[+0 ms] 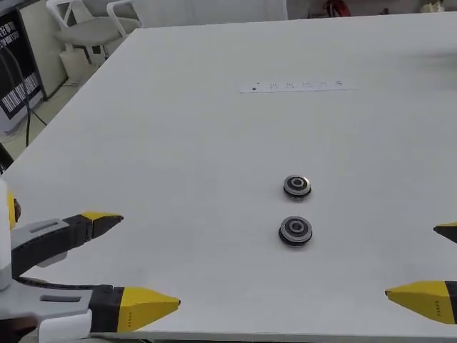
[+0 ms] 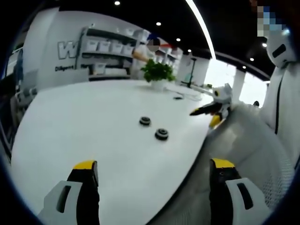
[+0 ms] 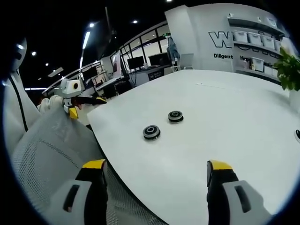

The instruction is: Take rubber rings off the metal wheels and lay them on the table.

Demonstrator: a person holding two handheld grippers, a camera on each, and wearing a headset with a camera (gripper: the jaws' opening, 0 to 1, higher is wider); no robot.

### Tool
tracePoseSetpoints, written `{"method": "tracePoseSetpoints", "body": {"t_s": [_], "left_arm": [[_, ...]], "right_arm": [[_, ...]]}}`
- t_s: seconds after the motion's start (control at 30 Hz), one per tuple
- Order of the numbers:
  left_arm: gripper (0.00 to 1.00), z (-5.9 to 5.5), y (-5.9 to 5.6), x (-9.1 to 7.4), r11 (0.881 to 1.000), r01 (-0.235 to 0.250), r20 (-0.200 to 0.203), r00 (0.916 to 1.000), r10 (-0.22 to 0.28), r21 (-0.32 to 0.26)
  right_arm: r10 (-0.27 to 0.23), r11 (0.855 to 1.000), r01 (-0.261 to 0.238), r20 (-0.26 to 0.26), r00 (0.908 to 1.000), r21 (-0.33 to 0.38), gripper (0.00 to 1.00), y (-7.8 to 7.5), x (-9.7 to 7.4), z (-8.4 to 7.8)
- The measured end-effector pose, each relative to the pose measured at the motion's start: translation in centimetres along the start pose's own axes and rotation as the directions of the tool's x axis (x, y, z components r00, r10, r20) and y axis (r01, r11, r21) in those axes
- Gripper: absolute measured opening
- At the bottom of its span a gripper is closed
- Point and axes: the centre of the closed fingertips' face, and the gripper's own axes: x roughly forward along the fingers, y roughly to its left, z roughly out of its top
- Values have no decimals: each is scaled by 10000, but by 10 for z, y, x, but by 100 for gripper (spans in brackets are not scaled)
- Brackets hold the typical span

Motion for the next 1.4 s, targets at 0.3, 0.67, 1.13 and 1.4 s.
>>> {"method": "tracePoseSetpoints", "body": {"t_s": [0.3,0.67,1.13,1.4], "left_arm": [[100,35,-5,8,9976,285,244,9992,-301,626],[100,67,-13,9,9882,643,391,9968,-703,1389],[100,122,-11,14,9627,562,1057,9906,-869,2646],[100,146,-12,27,9440,739,1208,9856,-1183,3217]], "right_arm": [[22,9998,-22,2,10000,-195,81,-3,1,4],[14,9993,1,390,9992,-386,80,-11,-5,28],[-289,9950,392,1103,9935,-919,78,-31,-29,74],[-173,9898,351,1283,9916,-1378,74,-34,-31,103]]}}
